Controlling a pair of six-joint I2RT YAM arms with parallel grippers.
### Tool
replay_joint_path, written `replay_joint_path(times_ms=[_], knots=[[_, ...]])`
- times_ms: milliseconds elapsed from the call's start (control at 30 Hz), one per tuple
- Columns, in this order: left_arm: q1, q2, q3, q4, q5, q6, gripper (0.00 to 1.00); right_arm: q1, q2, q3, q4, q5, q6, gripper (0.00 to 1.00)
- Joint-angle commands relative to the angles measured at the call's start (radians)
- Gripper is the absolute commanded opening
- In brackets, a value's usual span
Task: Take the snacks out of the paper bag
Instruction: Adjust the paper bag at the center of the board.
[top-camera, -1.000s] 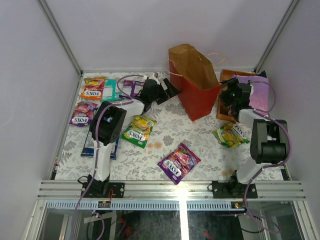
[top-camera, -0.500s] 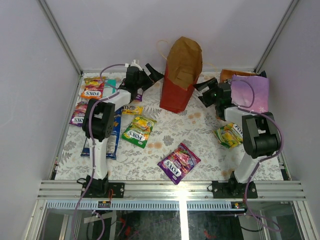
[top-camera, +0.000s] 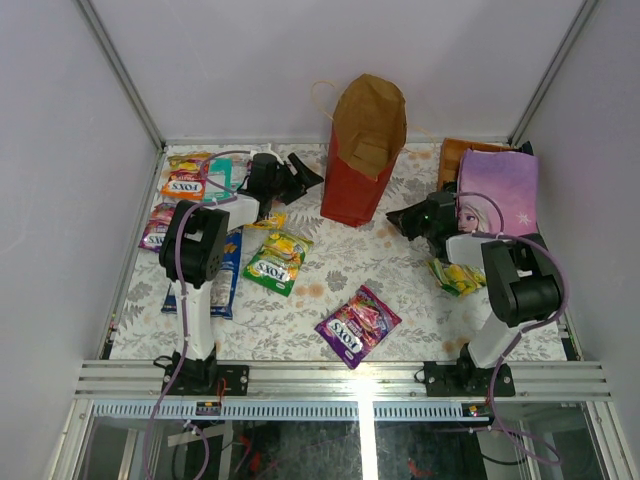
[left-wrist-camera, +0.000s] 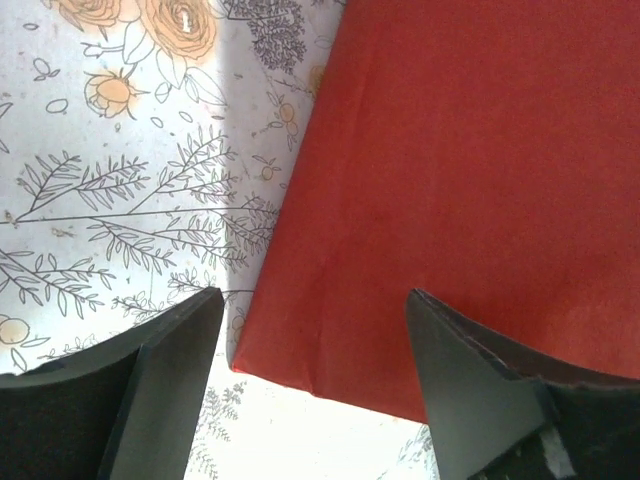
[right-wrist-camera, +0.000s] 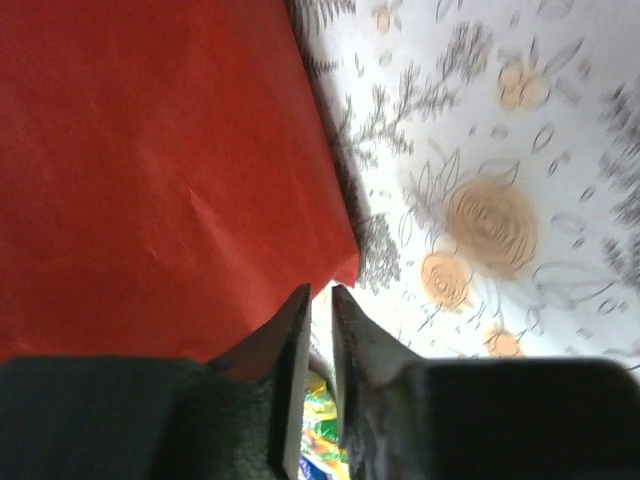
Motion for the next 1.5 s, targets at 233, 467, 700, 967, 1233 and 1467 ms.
replay_joint_path(times_ms=[233, 467, 700, 967, 1233, 1467], knots=[[0.004, 0.005, 0.004, 0.061, 0.037, 0.017, 0.21, 0.087, 0.117, 0.082, -0.038, 0.009, 0.049, 0.07], [0.003, 0.022, 0.018, 0.031, 0.03, 0.028, 0.04, 0.086, 0.213, 0.17, -0.056, 0.026, 0.02, 0.0], [0.003, 0.052, 0.045, 0.02, 0.037, 0.025, 0.0, 0.108, 0.265, 0.242, -0.08, 0.017, 0.019, 0.0], [-0.015, 0.098, 0.081, 0.007, 0.045, 0.025, 0.0, 0.135, 0.315, 0.329, -0.12, 0.007, 0.012, 0.0], [-0.041, 0.106, 0.08, 0.007, 0.049, 0.025, 0.0, 0.14, 0.34, 0.433, -0.237, 0.007, -0.043, 0.0], [-0.071, 0.093, 0.085, -0.004, 0.049, 0.025, 0.0, 0.158, 0.389, 0.593, -0.419, 0.007, -0.148, 0.0]])
